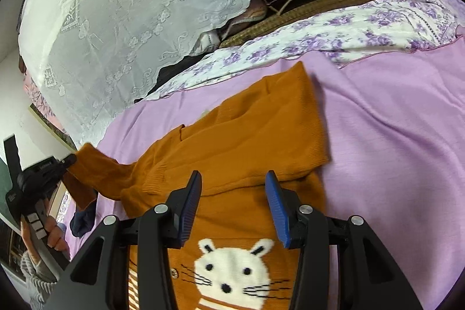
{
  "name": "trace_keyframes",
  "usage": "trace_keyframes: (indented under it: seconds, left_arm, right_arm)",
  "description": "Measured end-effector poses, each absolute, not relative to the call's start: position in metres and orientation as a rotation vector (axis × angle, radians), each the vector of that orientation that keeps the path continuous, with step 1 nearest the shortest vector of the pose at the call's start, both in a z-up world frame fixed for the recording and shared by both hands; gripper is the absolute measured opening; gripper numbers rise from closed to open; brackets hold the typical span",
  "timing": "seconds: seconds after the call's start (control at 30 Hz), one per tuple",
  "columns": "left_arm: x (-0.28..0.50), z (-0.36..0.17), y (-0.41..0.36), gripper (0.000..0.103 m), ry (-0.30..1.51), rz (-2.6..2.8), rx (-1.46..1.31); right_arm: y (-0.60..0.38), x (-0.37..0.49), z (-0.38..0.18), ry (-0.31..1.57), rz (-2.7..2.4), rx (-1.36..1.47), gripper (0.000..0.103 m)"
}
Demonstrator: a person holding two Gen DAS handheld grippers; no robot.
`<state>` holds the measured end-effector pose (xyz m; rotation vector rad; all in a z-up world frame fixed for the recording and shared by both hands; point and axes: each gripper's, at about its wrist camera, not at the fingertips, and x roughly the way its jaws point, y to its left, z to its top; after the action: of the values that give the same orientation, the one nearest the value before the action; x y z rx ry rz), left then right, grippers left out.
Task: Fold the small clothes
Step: 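Fold the held sleeve across the cardigan body with the left tool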
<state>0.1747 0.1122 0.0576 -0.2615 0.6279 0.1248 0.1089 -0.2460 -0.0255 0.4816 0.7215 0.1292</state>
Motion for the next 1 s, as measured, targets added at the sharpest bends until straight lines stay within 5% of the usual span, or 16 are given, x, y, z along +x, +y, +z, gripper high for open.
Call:
trace_keyframes:
  seconds: [0.57,1.0]
  left_arm:
    - [0.177,0.061,-0.007,0.006,0.600,0.006,-0.068]
    - [0.182,-0.004,-0.098,0.007,0.702,-0.108,0.072]
  right_arm:
    - [-0.283,0.101,-0.031,0.704,0.088,0.521,0.046]
    - [-0.297,0.108,-0.043,0.724,0.075,0.589,0.046]
